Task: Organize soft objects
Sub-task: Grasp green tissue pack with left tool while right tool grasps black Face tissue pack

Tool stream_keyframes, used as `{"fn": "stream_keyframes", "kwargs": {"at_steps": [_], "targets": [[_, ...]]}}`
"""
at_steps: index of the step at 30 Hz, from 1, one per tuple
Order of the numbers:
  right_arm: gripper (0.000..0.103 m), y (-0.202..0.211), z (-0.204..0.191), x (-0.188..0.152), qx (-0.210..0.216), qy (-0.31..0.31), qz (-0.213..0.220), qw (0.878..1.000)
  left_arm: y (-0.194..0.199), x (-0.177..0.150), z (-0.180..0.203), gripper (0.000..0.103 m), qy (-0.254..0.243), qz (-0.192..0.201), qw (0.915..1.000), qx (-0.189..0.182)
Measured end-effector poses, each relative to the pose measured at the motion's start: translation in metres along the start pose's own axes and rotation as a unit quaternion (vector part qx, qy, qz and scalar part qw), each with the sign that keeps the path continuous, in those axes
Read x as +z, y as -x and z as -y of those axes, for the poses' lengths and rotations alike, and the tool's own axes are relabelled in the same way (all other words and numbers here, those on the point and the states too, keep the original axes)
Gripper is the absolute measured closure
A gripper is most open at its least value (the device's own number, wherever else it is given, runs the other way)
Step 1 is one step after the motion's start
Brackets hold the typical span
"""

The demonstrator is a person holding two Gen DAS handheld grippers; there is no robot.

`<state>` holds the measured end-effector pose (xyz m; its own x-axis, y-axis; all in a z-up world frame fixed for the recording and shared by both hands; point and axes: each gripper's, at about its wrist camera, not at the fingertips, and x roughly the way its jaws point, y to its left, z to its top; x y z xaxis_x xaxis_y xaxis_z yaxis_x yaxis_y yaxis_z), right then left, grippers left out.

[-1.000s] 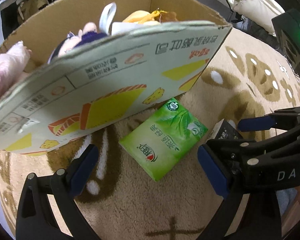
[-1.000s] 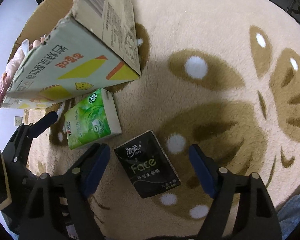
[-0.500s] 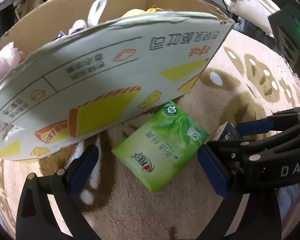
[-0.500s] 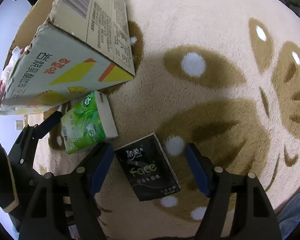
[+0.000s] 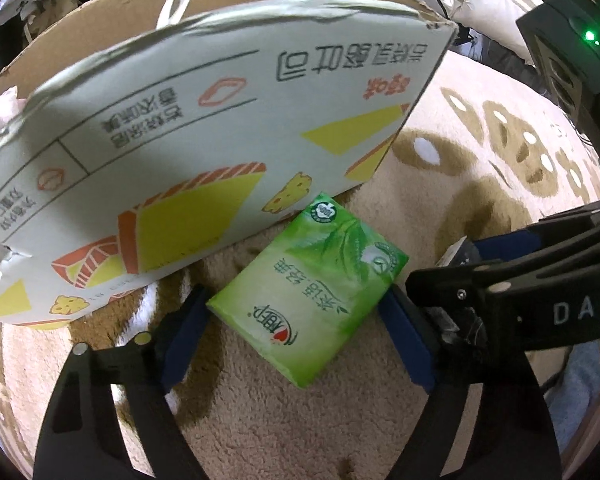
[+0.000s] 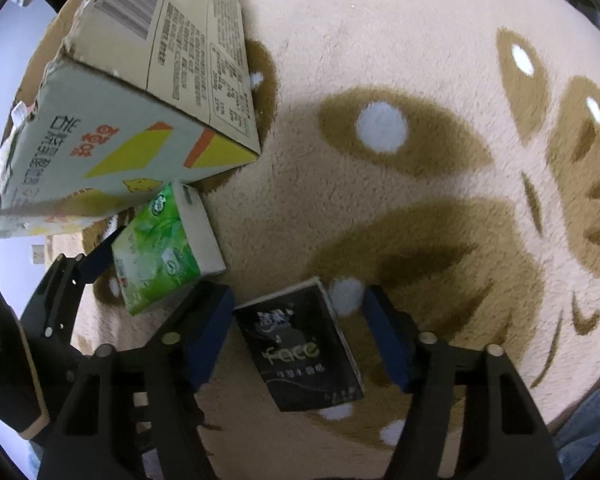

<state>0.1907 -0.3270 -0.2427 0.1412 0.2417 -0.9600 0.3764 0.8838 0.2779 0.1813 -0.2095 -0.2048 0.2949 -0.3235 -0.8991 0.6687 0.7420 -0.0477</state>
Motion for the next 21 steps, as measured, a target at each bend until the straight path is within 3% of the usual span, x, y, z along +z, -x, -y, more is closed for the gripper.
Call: {"fn": "stream_keyframes", "kwargs": {"at_steps": [6, 15, 21], "targets": [[0.054, 0.003, 0.002, 0.002, -0.011, -0.001, 0.007, 1.000, 0.003, -0.002, -0.002, 0.027, 0.004, 0.001, 1.0000, -0.002], [0.054, 0.010, 0.012, 0.002, -0.004, -0.006, 0.019, 1.000, 0.008, -0.009, -0.006, 0.029, 0.024, 0.001, 0.9995, 0.023], [0.055, 0.029, 0.015, 0.004, 0.014, -0.001, 0.055, 0.998, 0.015, -0.019, -0.011, 0.031, 0.058, 0.011, 0.9972, 0.046]]}}
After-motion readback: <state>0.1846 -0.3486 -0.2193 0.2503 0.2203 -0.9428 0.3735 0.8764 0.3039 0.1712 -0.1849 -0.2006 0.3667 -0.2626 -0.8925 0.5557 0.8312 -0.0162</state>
